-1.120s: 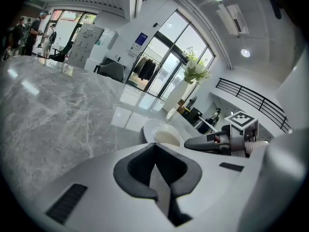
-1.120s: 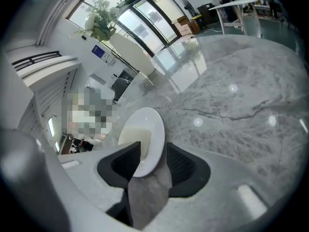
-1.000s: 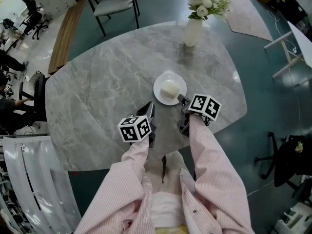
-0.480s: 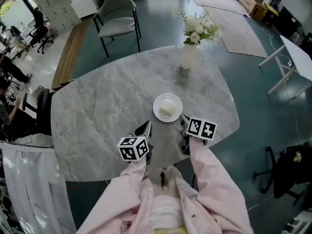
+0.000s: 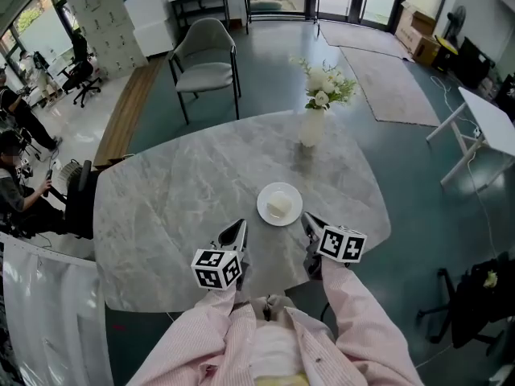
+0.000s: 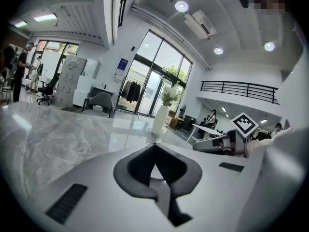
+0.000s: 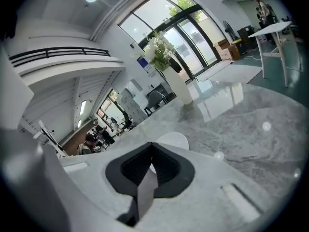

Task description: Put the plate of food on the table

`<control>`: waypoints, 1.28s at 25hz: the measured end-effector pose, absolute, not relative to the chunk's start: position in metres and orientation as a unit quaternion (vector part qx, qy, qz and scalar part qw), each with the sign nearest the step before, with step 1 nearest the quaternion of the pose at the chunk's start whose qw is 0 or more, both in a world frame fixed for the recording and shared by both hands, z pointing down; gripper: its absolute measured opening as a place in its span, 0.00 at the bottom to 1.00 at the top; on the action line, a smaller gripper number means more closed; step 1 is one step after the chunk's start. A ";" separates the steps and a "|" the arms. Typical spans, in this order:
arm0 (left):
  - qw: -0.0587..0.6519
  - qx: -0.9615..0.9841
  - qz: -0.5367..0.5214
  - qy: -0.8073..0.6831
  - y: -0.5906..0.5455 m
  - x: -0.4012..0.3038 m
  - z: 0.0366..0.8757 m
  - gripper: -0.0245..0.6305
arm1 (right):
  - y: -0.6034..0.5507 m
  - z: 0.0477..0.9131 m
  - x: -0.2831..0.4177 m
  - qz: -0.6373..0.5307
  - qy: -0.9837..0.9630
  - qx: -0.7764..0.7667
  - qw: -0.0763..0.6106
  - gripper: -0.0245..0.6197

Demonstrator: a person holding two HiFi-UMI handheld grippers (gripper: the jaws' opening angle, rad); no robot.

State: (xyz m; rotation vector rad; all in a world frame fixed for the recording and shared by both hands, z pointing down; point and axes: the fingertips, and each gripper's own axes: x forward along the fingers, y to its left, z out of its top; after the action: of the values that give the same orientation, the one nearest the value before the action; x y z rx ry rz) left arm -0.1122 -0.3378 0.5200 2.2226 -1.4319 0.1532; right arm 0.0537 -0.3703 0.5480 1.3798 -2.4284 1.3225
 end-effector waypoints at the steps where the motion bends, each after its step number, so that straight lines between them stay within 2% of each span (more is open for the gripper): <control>1: 0.239 0.815 0.051 -0.526 -0.336 -0.114 0.515 0.02 | -0.370 0.540 0.054 0.420 -0.792 0.443 0.013 0.05; 4: 0.221 0.815 0.037 -0.534 -0.332 -0.118 0.501 0.02 | -0.365 0.515 0.053 0.383 -0.818 0.429 -0.019 0.05; 15: 0.134 0.819 -0.005 -0.559 -0.325 -0.134 0.443 0.02 | -0.352 0.454 0.051 0.289 -0.870 0.395 -0.065 0.05; 22: 0.104 0.814 -0.022 -0.570 -0.322 -0.145 0.420 0.02 | -0.351 0.433 0.054 0.232 -0.885 0.399 -0.067 0.05; 32: 0.072 0.810 -0.028 -0.582 -0.312 -0.153 0.410 0.02 | -0.348 0.424 0.062 0.212 -0.886 0.405 -0.079 0.05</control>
State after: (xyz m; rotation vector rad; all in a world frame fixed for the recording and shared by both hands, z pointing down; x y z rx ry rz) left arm -0.1528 -0.3116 0.4097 2.4341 -1.7487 -0.0834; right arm 0.0621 -0.3477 0.4236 1.3420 -2.9322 0.7013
